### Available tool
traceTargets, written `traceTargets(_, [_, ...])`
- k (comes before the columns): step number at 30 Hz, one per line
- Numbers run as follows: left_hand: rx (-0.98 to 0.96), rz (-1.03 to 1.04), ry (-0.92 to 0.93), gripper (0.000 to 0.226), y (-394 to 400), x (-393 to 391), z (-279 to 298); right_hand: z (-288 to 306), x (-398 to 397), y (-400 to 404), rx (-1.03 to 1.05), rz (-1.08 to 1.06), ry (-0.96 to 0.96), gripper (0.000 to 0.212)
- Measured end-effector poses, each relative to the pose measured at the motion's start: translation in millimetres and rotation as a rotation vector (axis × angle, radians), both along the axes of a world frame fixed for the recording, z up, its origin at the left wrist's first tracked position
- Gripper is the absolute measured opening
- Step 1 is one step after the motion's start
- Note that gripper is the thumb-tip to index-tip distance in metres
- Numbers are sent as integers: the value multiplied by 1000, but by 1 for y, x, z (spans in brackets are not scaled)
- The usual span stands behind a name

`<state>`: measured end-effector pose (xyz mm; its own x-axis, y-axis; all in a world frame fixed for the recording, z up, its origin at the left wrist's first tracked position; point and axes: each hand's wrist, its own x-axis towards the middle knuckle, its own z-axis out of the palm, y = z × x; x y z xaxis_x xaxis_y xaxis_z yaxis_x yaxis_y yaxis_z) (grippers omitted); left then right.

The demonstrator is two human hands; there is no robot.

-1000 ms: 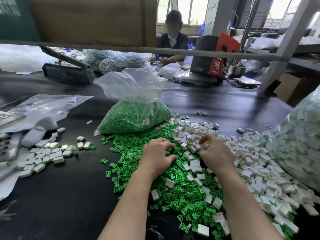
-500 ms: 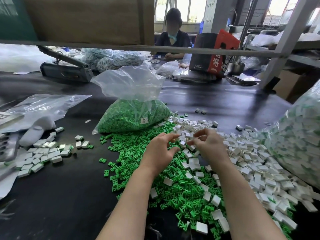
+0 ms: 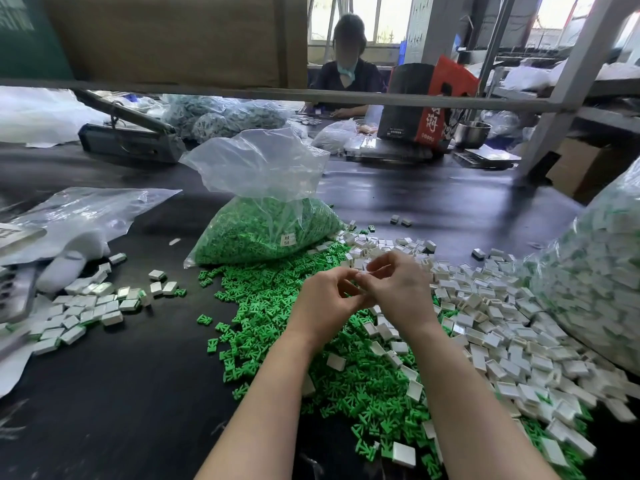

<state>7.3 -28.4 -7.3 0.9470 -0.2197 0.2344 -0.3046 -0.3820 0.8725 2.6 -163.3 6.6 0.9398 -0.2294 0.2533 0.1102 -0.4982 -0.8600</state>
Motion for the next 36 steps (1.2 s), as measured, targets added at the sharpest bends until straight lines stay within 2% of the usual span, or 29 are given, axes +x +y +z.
traceTargets(4, [-147, 30, 36, 22, 2, 0, 0, 2, -1, 8, 18, 17, 3, 19])
traceTargets(8, [-175, 44, 41, 23, 4, -1, -1, 1, -2, 15, -70, 35, -27, 21])
traceTargets(13, [-201, 183, 43, 14, 10, 3, -4, 1, -2, 16, 19, 149, 45, 19])
traceTargets(16, [-202, 305, 47, 19, 18, 7, -4, -1, -2, 12, -231, 200, 99, 23])
traceTargets(20, [-420, 309, 157, 13, 25, 8, -3, -3, -3, 14, -679, 307, 246, 36])
traceTargets(22, [-486, 301, 188, 10, 24, 7, -3, -3, -3, 16, -743, 282, 225, 34])
traceTargets(24, [-549, 279, 216, 8, 24, 6, -1, -3, -3, 16, -776, 249, 203, 22])
traceTargets(32, [-699, 207, 324, 8, 24, 2, 6, -8, -1, 16, -760, 229, 169, 10])
traceTargets(36, [-782, 161, 380, 9, 27, 0, 9, -5, -1, 14, -533, 193, 120, 13])
